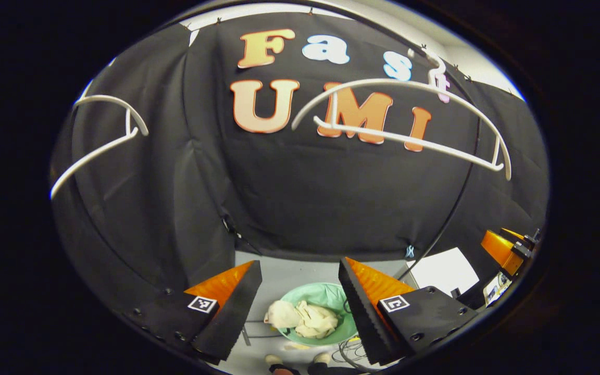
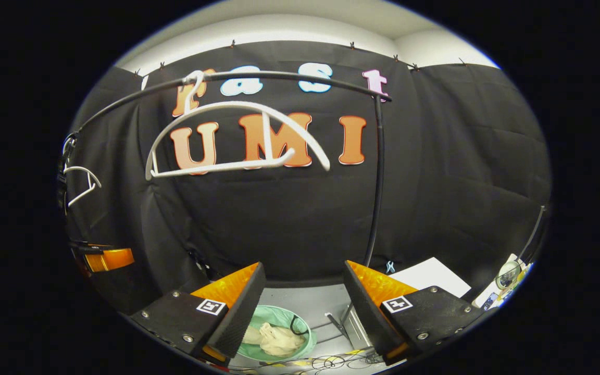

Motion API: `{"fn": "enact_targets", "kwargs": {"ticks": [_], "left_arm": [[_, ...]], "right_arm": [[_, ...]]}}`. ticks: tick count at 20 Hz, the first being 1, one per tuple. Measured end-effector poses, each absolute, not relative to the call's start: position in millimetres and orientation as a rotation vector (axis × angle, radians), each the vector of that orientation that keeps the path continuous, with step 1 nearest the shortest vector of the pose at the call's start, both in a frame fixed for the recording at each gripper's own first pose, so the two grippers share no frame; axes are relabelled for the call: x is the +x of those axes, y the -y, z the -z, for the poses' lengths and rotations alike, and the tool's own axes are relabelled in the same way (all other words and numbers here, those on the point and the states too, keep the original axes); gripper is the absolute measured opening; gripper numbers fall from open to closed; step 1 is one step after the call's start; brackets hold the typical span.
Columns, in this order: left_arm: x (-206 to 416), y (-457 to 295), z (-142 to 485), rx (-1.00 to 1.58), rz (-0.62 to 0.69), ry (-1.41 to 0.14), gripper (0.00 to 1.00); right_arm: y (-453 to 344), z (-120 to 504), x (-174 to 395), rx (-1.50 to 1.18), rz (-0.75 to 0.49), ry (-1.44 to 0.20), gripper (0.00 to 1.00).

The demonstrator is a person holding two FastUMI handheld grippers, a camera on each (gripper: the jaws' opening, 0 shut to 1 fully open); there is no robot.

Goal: Grasp the clothes on the hanger with both hands and then place them into the laundry hamper below.

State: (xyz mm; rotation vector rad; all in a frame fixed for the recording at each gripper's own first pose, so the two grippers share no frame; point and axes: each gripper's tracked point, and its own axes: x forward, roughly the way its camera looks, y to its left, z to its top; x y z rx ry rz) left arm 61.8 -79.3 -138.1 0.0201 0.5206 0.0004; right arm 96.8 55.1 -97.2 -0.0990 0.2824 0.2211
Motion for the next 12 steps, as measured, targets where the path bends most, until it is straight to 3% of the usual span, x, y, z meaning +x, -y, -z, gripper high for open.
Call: {"fn": "enact_targets", "kwargs": {"ticks": [1,2,8,9,11,12], "left_arm": [[66,76,124,0.023,-0.008,-0.492,0.98],[66,75,110,0.027,-0.016,-0.461,1.0],[64,70,46,0.071,-0.08,-0.294,1.0],[62,70,38,0.066,-0.085,-0.274,0.95],[56,71,26,0.061,-0.094,-0.239,1.0],[53,72,20,0.056,-0.098,-0.222,0.97]], "right_arm": [[-55,90,96,-0.096,-0.224,-0.267,0.99],[-53,81,94,-0.097,-0.228,-0.251,0.94],[-49,41,94,-0.121,-0.247,-0.155,0.94],[-48,37,93,-0.122,-0.249,-0.145,0.94],[-45,30,91,-0.12,-0.258,-0.129,0.9],[-44,29,93,-0.119,-0.262,-0.125,0.88]]}}
